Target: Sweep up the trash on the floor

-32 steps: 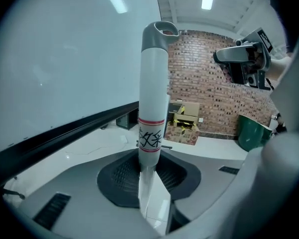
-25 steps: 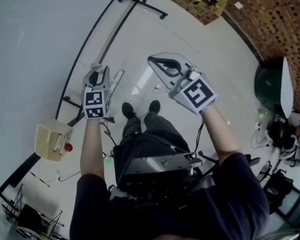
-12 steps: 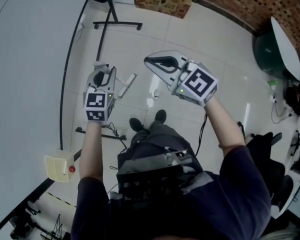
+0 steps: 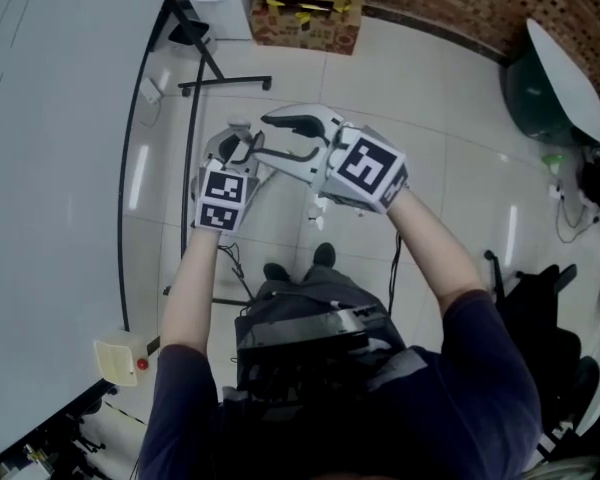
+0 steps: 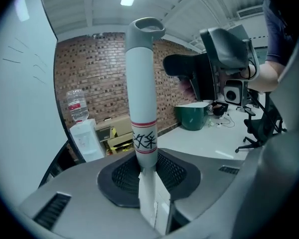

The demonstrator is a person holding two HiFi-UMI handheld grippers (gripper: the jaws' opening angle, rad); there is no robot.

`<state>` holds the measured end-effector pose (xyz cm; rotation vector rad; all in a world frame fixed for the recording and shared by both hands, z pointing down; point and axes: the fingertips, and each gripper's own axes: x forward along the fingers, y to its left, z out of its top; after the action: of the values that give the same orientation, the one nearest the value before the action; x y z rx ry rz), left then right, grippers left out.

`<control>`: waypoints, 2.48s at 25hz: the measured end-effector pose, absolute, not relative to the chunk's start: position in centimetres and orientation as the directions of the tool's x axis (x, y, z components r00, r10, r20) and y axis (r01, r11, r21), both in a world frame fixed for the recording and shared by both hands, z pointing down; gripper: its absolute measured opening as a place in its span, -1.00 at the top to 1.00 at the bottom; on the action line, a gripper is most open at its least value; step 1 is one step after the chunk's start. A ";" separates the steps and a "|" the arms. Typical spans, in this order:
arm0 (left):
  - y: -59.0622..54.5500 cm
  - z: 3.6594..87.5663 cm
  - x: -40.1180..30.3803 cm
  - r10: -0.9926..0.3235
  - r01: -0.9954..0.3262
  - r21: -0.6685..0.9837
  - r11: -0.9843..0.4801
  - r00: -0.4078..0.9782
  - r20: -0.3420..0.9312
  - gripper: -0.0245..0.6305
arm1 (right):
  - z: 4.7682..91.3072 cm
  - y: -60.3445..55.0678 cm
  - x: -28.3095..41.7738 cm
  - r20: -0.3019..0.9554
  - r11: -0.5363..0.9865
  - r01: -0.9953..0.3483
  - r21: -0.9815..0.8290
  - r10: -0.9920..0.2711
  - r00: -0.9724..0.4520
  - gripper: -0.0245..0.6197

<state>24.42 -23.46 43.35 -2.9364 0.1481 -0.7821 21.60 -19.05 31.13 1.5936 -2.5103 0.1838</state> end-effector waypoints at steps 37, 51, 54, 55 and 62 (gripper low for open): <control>-23.3 53.1 39.9 0.185 0.266 -0.116 -0.957 0.866 0.464 0.66 | 40.0 -24.2 34.3 0.346 0.059 -0.987 0.146 -0.938 -0.004 0.61; -16.0 63.2 41.9 0.114 0.192 -0.080 -0.978 0.816 0.566 0.66 | 50.3 -16.9 35.9 0.454 0.121 -0.983 0.139 -0.890 -0.046 0.60; -14.5 63.8 42.0 0.145 0.225 -0.072 -0.972 0.808 0.571 0.65 | 50.9 -15.3 35.7 0.471 0.143 -0.984 0.110 -0.879 -0.075 0.60; -14.0 64.1 41.9 0.158 0.232 -0.056 -0.971 0.802 0.576 0.64 | 51.3 -14.7 35.5 0.476 0.155 -0.983 0.098 -0.875 -0.091 0.60; -10.9 66.0 41.2 0.268 0.279 0.080 -0.957 0.744 0.612 0.57 | 53.1 -12.0 34.7 0.510 0.165 -0.986 0.023 -0.851 -0.130 0.59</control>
<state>41.18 -10.94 65.99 -2.9183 -0.4573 -1.0201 34.65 -11.96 53.10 1.7404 -2.0424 0.4517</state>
